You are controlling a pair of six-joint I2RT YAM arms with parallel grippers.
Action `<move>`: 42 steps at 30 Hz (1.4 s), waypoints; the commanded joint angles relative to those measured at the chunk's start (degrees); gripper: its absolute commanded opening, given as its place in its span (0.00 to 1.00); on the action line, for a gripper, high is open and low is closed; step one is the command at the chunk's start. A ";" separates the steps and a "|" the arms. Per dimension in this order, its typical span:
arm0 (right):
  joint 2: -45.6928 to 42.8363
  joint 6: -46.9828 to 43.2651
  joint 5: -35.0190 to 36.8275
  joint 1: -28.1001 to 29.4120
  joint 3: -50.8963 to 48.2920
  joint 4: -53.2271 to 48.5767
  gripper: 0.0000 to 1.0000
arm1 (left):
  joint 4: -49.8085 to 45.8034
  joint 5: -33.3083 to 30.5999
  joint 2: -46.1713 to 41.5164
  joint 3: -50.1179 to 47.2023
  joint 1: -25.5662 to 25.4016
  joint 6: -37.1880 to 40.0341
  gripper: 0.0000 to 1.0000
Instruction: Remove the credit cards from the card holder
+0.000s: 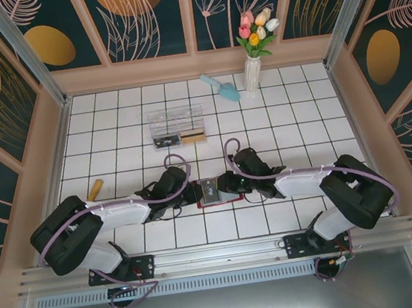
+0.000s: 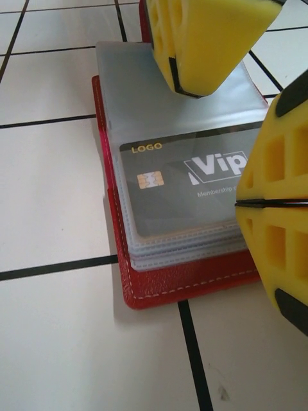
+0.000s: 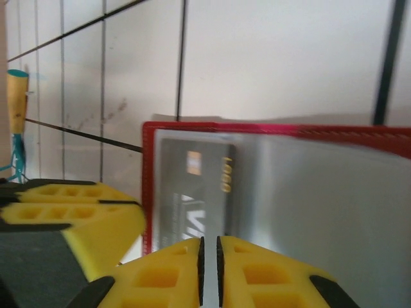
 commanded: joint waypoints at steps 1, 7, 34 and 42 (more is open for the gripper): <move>1.54 -1.72 0.91 0.51 1.75 -1.39 0.17 | -0.32 0.09 1.48 0.23 0.01 0.07 0.11; 3.81 -2.23 1.34 0.51 2.28 -2.49 0.18 | -4.68 -2.16 3.19 0.71 0.03 -0.16 0.09; 5.85 0.39 -4.72 0.02 0.46 4.10 0.00 | -4.61 -1.71 5.98 1.57 -0.86 -0.71 0.08; 0.19 1.16 -3.44 -2.08 -3.28 4.40 0.00 | -8.10 -5.18 5.40 1.85 -0.85 -1.65 0.04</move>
